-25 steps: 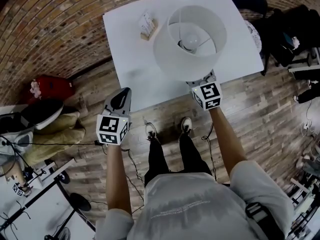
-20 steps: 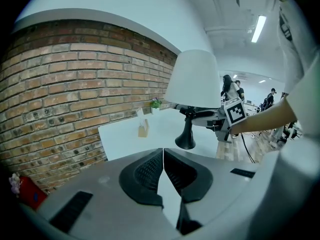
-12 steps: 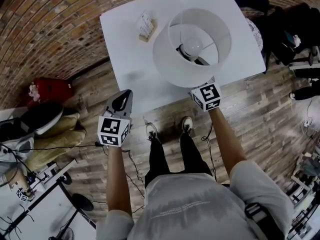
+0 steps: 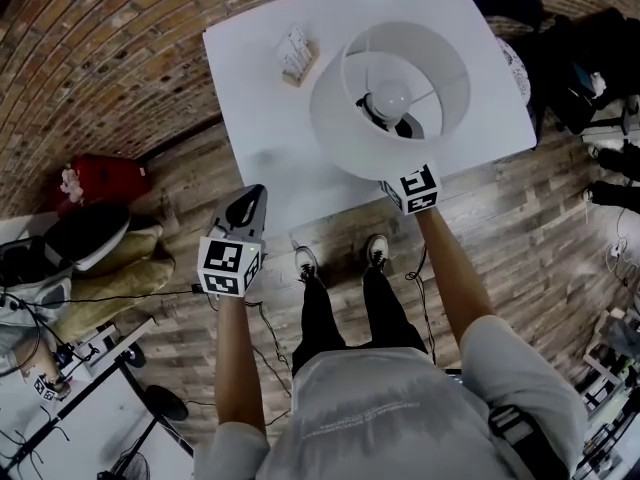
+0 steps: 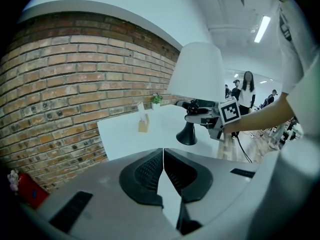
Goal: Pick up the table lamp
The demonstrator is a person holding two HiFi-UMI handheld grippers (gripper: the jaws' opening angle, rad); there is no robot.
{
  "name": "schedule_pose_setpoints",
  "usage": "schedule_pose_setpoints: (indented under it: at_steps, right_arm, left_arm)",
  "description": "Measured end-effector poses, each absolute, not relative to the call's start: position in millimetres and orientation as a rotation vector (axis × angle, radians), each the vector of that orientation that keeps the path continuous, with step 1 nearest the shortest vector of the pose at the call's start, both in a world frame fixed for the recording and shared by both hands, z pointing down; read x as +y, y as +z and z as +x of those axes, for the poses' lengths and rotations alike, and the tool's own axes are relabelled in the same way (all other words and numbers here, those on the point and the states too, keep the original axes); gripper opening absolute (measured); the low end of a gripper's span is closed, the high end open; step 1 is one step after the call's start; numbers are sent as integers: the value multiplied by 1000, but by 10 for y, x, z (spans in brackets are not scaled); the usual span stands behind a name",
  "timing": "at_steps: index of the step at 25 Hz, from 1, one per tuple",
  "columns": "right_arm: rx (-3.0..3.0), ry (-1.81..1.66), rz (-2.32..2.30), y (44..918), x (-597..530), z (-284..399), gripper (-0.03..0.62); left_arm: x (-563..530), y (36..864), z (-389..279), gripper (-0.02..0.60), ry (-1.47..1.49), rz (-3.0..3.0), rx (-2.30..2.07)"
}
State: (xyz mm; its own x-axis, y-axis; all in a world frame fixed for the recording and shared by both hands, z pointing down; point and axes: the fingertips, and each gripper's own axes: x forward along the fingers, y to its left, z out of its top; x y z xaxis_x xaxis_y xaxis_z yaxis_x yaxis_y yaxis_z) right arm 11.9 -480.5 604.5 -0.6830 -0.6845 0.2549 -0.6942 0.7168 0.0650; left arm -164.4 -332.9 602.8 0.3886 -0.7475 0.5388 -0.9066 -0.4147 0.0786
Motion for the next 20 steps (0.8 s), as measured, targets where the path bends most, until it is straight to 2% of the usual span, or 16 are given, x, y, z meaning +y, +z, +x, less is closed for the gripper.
schedule_pose_setpoints:
  at_steps: [4, 20]
  right_arm:
    - [-2651, 44, 1125, 6040, -4832, 140, 248]
    - [-2655, 76, 1117, 5865, -4713, 226, 238]
  left_arm:
    - [-3291, 6029, -1671, 14, 611, 2283, -1442]
    - [-3245, 5877, -1687, 14, 587, 2303, -1466]
